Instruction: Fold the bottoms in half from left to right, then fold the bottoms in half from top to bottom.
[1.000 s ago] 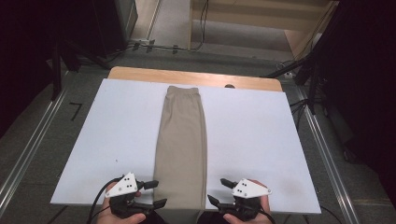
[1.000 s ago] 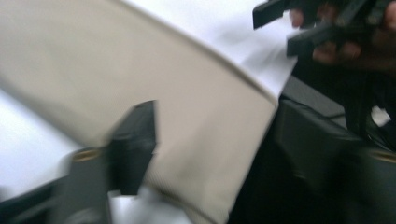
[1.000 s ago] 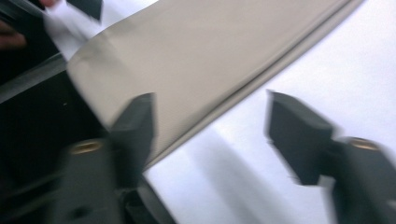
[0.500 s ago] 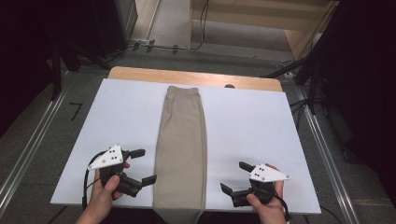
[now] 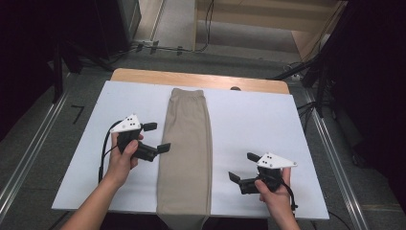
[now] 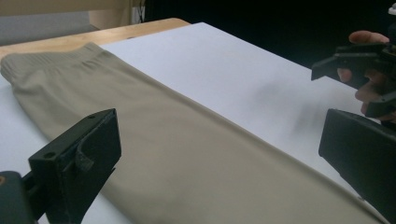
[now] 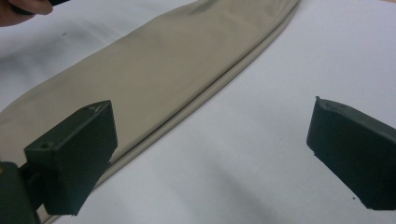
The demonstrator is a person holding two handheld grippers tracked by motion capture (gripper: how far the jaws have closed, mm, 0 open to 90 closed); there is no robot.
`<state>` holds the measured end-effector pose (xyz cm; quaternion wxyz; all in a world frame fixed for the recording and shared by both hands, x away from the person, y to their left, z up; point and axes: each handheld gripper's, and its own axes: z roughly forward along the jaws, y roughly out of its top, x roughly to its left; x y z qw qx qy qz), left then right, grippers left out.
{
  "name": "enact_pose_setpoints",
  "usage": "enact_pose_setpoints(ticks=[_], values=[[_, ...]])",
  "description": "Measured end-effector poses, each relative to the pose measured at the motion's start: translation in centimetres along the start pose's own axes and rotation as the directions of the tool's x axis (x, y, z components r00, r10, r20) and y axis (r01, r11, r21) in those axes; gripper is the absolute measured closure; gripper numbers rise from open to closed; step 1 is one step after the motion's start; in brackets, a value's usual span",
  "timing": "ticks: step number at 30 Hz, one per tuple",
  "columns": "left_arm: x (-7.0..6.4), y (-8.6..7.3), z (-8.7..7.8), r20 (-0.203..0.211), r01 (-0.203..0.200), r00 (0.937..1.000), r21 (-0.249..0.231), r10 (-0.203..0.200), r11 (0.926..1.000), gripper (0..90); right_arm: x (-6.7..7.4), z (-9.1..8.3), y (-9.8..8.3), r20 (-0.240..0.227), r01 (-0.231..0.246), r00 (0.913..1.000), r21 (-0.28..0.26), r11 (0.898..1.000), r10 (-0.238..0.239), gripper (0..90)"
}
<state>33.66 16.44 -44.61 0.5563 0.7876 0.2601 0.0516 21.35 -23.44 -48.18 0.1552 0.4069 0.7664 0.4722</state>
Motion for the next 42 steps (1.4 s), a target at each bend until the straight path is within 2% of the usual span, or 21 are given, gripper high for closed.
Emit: enact_pose_setpoints(ticks=[8,11,14,19,21,22,23,24,27,28,29,33,35,39,40,42], values=[[3.4,2.3,3.0,-0.025,0.019,0.9995,0.016,-0.019,0.9997,0.0,-2.0,2.4,3.0,-0.009,0.003,1.0,-0.011,1.0,-0.003,0.5],[4.6,2.9,4.0,-0.054,0.028,0.9982,0.028,-0.026,0.9992,0.0,-3.2,3.8,4.6,-0.01,-0.011,0.9999,-0.011,1.0,0.011,0.5],[6.1,3.4,5.2,-0.083,0.049,0.9955,0.04,-0.046,0.998,0.0,-4.2,5.1,5.9,-0.02,-0.021,0.9996,-0.005,1.0,0.02,0.5],[8.1,3.5,6.6,-0.108,0.1,0.9897,0.056,-0.094,0.9934,0.0,-5.6,7.6,8.0,-0.004,-0.024,0.9997,0.015,1.0,0.024,0.6],[9.0,3.4,7.2,-0.096,0.115,0.9894,0.064,-0.109,0.9913,1.2,-6.3,8.8,8.6,0.009,-0.046,0.9989,0.013,0.999,0.046,6.7],[9.3,3.4,7.5,-0.12,0.111,0.9877,0.079,-0.101,0.9907,4.6,-6.5,9.4,8.9,0.013,-0.064,0.9979,0.018,0.998,0.064,9.3],[9.6,3.3,7.9,-0.151,0.116,0.9835,0.095,-0.101,0.9887,7.5,-6.7,10.1,9.2,0.017,-0.073,0.9972,0.019,0.997,0.072,12.3],[9.9,3.3,8.2,-0.16,0.127,0.9809,0.105,-0.11,0.9863,10.4,-6.8,10.8,9.5,0.03,-0.076,0.9967,0.024,0.997,0.075,12.5],[11.0,3.0,9.2,-0.218,0.166,0.9667,0.135,-0.135,0.9768,15.3,-7.1,12.6,10.3,0.043,-0.071,0.9967,0.047,0.996,0.069,12.5],[11.2,3.0,9.4,-0.231,0.171,0.9635,0.141,-0.135,0.9752,17.0,-7.2,13.4,10.5,0.049,-0.07,0.9965,0.049,0.996,0.068,13.2],[11.6,3.0,9.6,-0.254,0.178,0.9572,0.139,-0.139,0.9742,18.3,-7.4,13.9,10.7,0.059,-0.075,0.9957,0.058,0.996,0.072,15.4],[12.7,3.0,10.3,-0.298,0.195,0.9436,0.147,-0.144,0.9699,22.3,-8.5,16.1,11.0,0.124,-0.114,0.987,0.087,0.99,0.102,23.2],[13.4,2.9,10.9,-0.325,0.214,0.9335,0.167,-0.151,0.9624,25.1,-9.3,17.1,11.1,0.137,-0.125,0.9846,0.115,0.985,0.109,25.1],[14.3,3.0,11.7,-0.36,0.245,0.9182,0.19,-0.164,0.9506,28.6,-10.4,18.6,11.4,0.14,-0.146,0.9822,0.148,0.978,0.125,27.3],[14.5,2.9,12.1,-0.376,0.253,0.9131,0.218,-0.158,0.9426,30.4,-10.7,19.0,11.5,0.141,-0.149,0.9817,0.154,0.977,0.127,28.3],[14.7,2.9,12.7,-0.396,0.25,0.9092,0.271,-0.129,0.9295,31.3,-11.2,19.7,11.7,0.145,-0.164,0.9794,0.161,0.973,0.141,28.9]])
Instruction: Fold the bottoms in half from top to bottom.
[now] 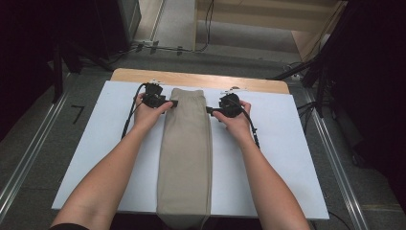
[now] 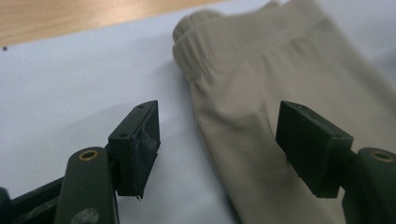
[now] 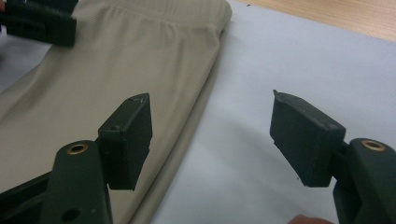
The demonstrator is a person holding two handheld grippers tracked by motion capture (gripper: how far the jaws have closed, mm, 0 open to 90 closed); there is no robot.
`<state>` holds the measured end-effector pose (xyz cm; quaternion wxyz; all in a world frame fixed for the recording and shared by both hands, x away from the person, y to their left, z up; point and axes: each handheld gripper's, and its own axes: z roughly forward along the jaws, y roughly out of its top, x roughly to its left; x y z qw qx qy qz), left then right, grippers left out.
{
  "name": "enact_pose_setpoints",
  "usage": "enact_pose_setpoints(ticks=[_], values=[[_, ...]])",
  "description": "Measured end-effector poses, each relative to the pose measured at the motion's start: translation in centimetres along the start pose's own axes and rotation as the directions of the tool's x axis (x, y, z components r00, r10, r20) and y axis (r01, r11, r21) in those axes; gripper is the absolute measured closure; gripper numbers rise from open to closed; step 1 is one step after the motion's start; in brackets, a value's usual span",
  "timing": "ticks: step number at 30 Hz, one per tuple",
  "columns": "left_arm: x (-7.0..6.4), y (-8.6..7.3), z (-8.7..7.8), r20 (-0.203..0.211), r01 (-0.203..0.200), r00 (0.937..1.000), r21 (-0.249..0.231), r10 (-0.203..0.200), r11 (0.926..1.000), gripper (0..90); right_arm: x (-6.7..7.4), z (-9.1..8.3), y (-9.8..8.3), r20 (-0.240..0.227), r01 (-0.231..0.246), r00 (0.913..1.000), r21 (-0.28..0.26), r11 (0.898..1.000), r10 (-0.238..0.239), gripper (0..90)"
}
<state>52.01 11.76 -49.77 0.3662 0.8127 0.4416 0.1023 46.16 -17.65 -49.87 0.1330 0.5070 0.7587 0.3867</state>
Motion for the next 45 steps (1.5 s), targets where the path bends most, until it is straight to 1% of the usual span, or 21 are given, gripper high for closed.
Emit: enact_pose_setpoints(ticks=[2,4,6,7,10,12,14,20,24,25,27,29,30,31,33,35,36,37,39,42,45], values=[[-0.2,0.3,0.4,-0.019,-0.01,0.9998,0.022,0.011,0.9997,33.2,-0.3,0.9,0.4,-0.004,-0.016,0.9999,0.005,1.0,0.016,30.6],[-0.1,0.7,0.6,-0.035,-0.009,0.9993,0.03,0.01,0.9995,33.6,-0.5,1.8,0.6,-0.008,-0.007,0.9999,0.018,1.0,0.007,30.9],[0.2,0.9,0.9,-0.067,0.028,0.9974,0.02,-0.027,0.9994,37.1,-0.9,2.6,0.7,-0.026,-0.018,0.9995,0.023,1.0,0.019,31.3],[0.4,0.9,0.9,-0.062,0.051,0.9968,0.011,-0.05,0.9987,40.3,-1.1,3.0,0.7,-0.014,-0.018,0.9997,0.036,0.999,0.019,31.9],[0.7,1.1,1.0,-0.065,0.044,0.9969,0.01,-0.044,0.999,44.2,-1.4,3.4,1.2,-0.026,-0.051,0.9984,0.021,0.998,0.051,32.3],[0.6,1.1,1.1,-0.076,0.018,0.997,0.015,-0.017,0.9997,45.0,-1.2,3.7,1.4,-0.013,-0.031,0.9994,0.022,0.999,0.031,32.3],[0.6,1.1,1.2,-0.079,0.012,0.9968,0.012,-0.011,0.9999,45.0,-0.8,4.1,1.7,0.011,0.012,0.9999,0.03,0.999,-0.012,32.2],[0.5,1.2,1.3,-0.092,0.009,0.9958,0.01,-0.008,0.9999,46.1,0.0,5.4,2.8,0.044,0.039,0.9982,0.038,0.999,-0.041,32.4],[0.7,1.3,1.3,-0.092,-0.009,0.9957,0.017,0.01,0.9998,49.9,0.5,6.2,3.3,0.059,0.058,0.9964,0.031,0.998,-0.06,39.0],[0.7,1.3,1.3,-0.095,-0.005,0.9955,0.017,0.007,0.9998,52.4,0.7,6.4,3.5,0.071,0.055,0.9958,0.029,0.998,-0.057,43.2],[0.9,1.2,1.3,-0.089,0.014,0.996,0.012,-0.013,0.9998,57.9,1.1,6.7,3.6,0.088,0.047,0.995,0.024,0.999,-0.048,50.3],[0.8,1.2,1.3,-0.07,0.003,0.9975,0.01,-0.003,0.9999,65.5,1.2,6.8,3.8,0.089,0.035,0.9954,0.025,0.999,-0.037,61.2],[0.8,1.2,1.3,-0.057,0.006,0.9983,0.012,-0.005,0.9999,71.8,1.1,6.8,3.8,0.055,0.024,0.9981,0.027,0.999,-0.026,70.4],[0.9,1.2,1.2,-0.041,0.02,0.999,0.012,-0.02,0.9997,74.5,1.1,6.8,3.8,0.022,0.013,0.9997,0.031,0.999,-0.013,74.7],[1.1,1.1,1.2,-0.003,0.054,0.9985,0.014,-0.054,0.9985,82.9,1.3,6.7,3.8,-0.003,0.008,1.0,0.045,0.999,-0.008,84.9],[1.2,1.0,0.9,0.013,0.065,0.9978,-0.003,-0.065,0.9979,84.9,1.4,6.6,3.7,-0.048,-0.006,0.9988,0.05,0.999,0.008,86.2],[1.1,0.9,0.6,0.032,0.066,0.9974,-0.021,-0.065,0.9976,85.5,1.5,6.4,3.7,-0.05,0.005,0.9987,0.051,0.999,-0.003,86.5],[1.0,0.9,0.2,0.047,0.047,0.9979,-0.043,-0.045,0.998,85.8,1.6,6.2,3.7,-0.058,0.016,0.9982,0.043,0.999,-0.014,86.6],[0.7,0.9,-0.6,0.063,0.008,0.998,-0.081,-0.003,0.9967,86.1,1.8,5.3,3.5,-0.076,0.024,0.9968,0.003,1.0,-0.024,86.8],[0.4,0.7,-2.0,0.076,-0.035,0.996,-0.141,0.046,0.9894,86.2,2.3,3.7,3.1,-0.106,0.037,0.9934,-0.068,0.997,-0.044,86.9],[0.3,0.4,-3.3,0.108,-0.024,0.9931,-0.19,0.045,0.9815,86.2,2.7,2.2,2.5,-0.118,0.069,0.9896,-0.117,0.991,-0.082,87.0]])
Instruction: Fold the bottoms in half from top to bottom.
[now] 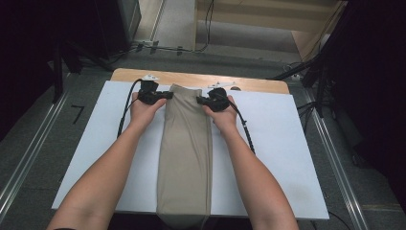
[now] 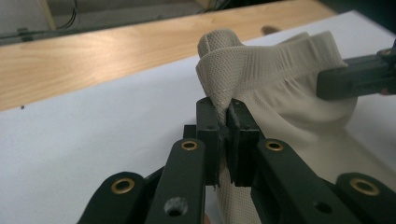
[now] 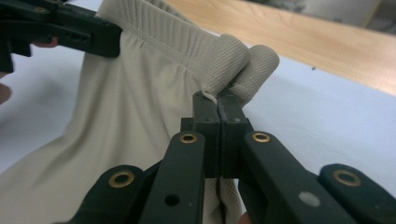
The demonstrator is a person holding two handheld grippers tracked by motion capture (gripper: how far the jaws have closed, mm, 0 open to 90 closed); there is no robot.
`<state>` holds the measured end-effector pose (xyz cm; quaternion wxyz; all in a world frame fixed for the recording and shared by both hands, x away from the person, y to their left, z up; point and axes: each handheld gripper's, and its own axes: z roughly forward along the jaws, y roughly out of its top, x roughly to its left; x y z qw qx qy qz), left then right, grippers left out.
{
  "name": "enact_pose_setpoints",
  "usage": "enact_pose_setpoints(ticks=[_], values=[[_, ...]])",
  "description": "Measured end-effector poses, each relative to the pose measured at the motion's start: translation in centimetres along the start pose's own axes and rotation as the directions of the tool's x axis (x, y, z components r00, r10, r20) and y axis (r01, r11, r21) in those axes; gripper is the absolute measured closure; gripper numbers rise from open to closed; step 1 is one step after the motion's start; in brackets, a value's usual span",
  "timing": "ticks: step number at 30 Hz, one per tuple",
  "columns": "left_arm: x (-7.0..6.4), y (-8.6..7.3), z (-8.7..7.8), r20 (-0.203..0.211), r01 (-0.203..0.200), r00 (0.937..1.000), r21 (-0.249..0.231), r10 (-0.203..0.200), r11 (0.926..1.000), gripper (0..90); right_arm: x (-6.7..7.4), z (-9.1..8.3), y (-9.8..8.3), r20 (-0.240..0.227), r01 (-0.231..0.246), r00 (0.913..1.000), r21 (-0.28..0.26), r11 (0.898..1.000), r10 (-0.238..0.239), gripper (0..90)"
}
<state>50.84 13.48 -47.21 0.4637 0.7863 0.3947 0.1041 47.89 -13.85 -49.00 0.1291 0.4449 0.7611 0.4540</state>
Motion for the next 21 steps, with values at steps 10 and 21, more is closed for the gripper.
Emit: enact_pose_setpoints(ticks=[10,21], values=[[-4.0,-2.6,-4.7,0.107,-0.098,0.9879,-0.129,0.112,0.9868,86.7,3.5,-6.2,-2.4,-0.052,0.087,0.9942,-0.136,0.987,-0.095,87.1],[-9.2,-7.1,-9.7,0.136,-0.203,0.9648,-0.162,0.225,0.9657,86.5,8.2,-11.8,-7.5,-0.065,0.184,0.9781,-0.18,0.966,-0.198,87.1]])
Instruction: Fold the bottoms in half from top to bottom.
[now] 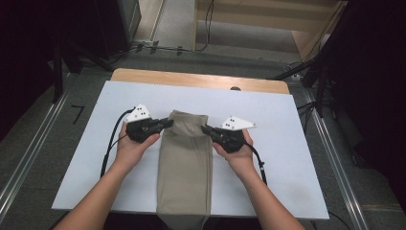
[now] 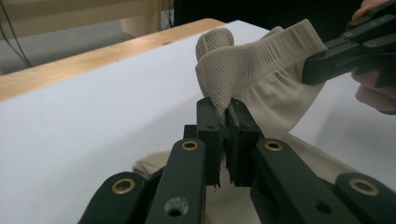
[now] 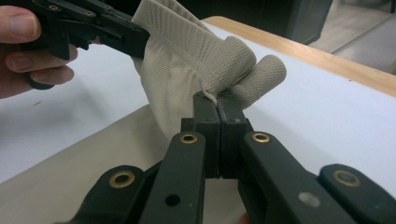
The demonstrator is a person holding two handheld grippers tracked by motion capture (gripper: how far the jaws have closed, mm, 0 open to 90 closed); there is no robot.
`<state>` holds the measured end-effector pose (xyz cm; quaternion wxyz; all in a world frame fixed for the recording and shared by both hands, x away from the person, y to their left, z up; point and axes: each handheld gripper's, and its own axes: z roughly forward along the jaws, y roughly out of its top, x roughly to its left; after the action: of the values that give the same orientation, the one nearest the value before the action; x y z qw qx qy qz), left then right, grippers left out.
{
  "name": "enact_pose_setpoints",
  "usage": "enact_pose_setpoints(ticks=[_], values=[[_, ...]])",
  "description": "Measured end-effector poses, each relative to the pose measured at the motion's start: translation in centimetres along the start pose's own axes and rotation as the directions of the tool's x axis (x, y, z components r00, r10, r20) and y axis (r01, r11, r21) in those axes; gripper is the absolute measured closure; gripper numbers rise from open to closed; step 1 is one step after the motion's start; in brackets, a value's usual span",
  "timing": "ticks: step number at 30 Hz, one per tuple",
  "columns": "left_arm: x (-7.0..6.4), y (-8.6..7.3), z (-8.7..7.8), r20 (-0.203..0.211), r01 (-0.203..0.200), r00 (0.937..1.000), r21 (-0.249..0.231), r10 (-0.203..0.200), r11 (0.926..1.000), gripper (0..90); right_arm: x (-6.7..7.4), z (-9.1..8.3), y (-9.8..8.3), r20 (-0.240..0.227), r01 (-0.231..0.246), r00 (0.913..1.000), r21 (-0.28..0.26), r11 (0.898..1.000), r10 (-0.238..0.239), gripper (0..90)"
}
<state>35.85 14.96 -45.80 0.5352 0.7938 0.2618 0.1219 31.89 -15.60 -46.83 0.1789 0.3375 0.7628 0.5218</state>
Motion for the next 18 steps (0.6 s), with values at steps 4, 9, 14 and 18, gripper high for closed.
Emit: enact_pose_setpoints(ticks=[4,9,14,18], values=[[-2.9,-2.0,-1.4,0.015,-0.032,0.9994,0.021,0.031,0.9993,86.5,2.2,-1.7,-1.8,-0.011,0.029,0.9995,0.005,1.0,-0.029,87.1],[-5.9,-4.6,-3.4,0.048,-0.041,0.9981,0.047,0.039,0.998,86.4,4.8,-3.3,-4.4,-0.021,0.045,0.9988,0.029,0.999,-0.044,87.1],[-8.4,-6.4,-5.4,0.096,-0.046,0.9946,0.065,0.039,0.9968,86.3,7.1,-5.4,-6.4,-0.052,0.061,0.9969,0.04,0.997,-0.059,87.1],[-10.3,-7.1,-6.6,0.121,-0.049,0.9919,0.076,0.04,0.9959,86.2,9.0,-6.9,-6.9,-0.062,0.087,0.9945,0.057,0.995,-0.084,87.0]])
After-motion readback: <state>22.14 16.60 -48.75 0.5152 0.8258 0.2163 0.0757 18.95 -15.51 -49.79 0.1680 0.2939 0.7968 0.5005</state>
